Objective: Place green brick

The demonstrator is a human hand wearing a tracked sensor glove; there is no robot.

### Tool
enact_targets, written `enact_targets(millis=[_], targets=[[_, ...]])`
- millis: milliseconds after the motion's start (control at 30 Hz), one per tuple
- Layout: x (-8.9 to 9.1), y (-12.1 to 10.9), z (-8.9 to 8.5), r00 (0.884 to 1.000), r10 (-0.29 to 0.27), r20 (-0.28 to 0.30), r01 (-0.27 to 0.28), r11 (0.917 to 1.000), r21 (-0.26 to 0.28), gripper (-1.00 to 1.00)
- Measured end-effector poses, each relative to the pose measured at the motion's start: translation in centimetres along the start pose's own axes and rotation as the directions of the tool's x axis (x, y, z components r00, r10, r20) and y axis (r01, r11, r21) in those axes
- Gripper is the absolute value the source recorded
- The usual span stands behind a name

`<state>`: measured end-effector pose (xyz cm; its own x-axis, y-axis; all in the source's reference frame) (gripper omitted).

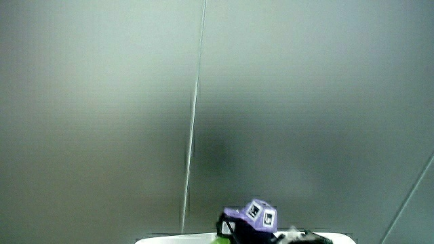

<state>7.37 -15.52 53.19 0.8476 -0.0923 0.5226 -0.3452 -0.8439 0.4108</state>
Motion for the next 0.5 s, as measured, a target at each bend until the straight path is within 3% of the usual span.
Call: enact_targets(millis=[33,100,133,200,267,367,500], targets=[[0.2,0.0,-0.3,1.000,0.012,-0.001,-0.012,0.9999,-0.007,0.00],[0.4,-0.3,-0.6,1.000,-0.021,-0.002,0.021,0.9998,0.005,0.00],[0.2,-0.4,-0.7,1.000,0.001,-0.013,-0.002,0.9999,-0.011,0.00],[0.6,-0.2,-1.3,1.000,-0.015,-0.013,0.014,0.9996,-0.025,0.00],[0.5,-0.6,-1.2,1.000,-0.008,-0.014,0.008,0.9999,0.008,0.00],[0.4,-0.5,-1.2,1.000,0.000,-0.011,0.000,1.0000,-0.010,0.00],[0.7,-0.6,-1.4,1.000,-0.012,-0.012,0.012,0.9999,-0.008,-0.15]])
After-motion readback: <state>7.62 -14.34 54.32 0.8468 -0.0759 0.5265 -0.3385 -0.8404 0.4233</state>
